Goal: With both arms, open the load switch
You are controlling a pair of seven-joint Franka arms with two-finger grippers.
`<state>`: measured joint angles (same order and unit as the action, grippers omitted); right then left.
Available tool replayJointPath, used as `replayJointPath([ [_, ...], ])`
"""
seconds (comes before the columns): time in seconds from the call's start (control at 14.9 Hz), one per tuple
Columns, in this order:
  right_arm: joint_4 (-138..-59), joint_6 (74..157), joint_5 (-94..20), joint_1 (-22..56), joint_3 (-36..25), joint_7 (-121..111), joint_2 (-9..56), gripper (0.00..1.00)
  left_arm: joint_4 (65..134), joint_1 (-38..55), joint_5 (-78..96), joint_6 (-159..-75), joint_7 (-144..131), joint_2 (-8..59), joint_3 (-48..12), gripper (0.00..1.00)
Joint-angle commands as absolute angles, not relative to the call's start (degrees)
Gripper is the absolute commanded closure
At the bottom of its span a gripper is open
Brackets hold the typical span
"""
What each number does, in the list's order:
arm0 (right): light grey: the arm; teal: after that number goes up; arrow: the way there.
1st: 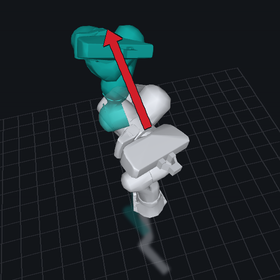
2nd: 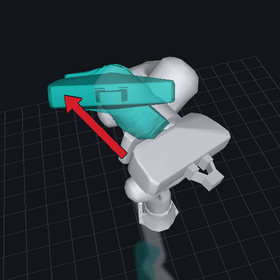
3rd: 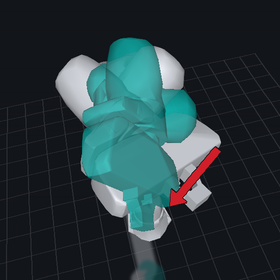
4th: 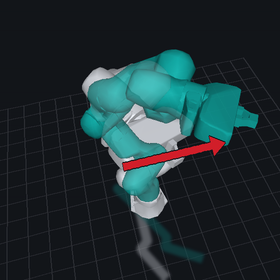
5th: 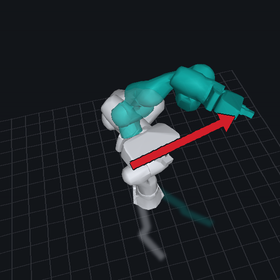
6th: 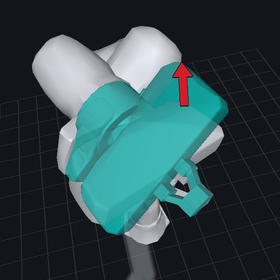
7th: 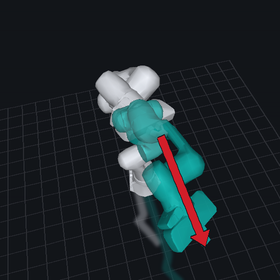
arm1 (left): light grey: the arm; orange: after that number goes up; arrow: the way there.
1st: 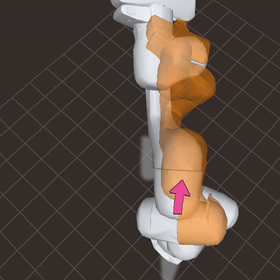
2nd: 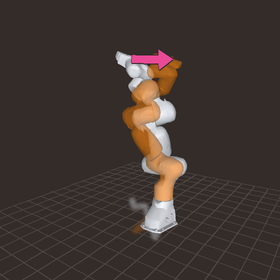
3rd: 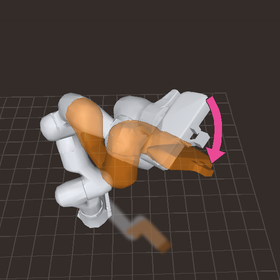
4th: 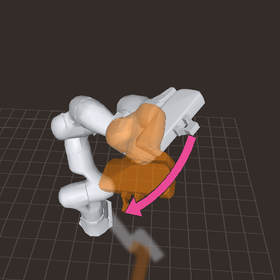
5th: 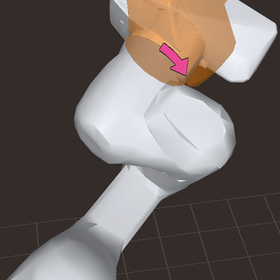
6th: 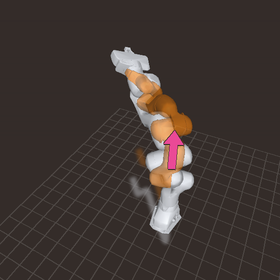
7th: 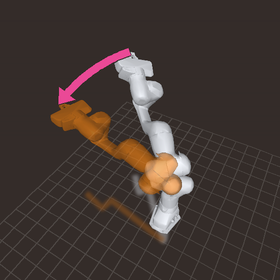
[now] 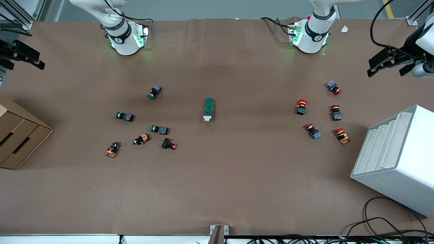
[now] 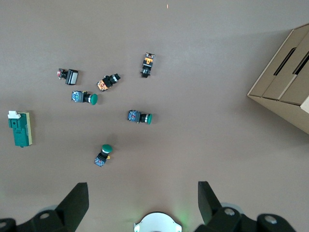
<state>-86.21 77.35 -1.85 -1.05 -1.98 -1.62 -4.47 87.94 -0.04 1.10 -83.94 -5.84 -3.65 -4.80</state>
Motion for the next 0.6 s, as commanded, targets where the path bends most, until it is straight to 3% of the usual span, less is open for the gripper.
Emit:
replayJointPath([
  [0.0, -87.5, 77.1, -1.5, -1.3, -2.0, -2.5, -6.0, 0.00, 86.6, -0.1, 1.2, -83.2, -4.6, -3.2, -4.8, 0.00],
  [0.33, -87.5, 76.9, -1.4, -1.3, -1.9, -2.5, -6.0, 0.00, 85.7, 1.0, 1.2, -83.3, -4.9, -2.7, -5.4, 0.00],
  [0.54, -87.5, 77.0, -1.3, -1.2, -1.8, -2.5, -6.0, 0.00, 85.8, 2.1, 1.3, -84.9, -6.1, -1.1, -9.7, 0.00],
])
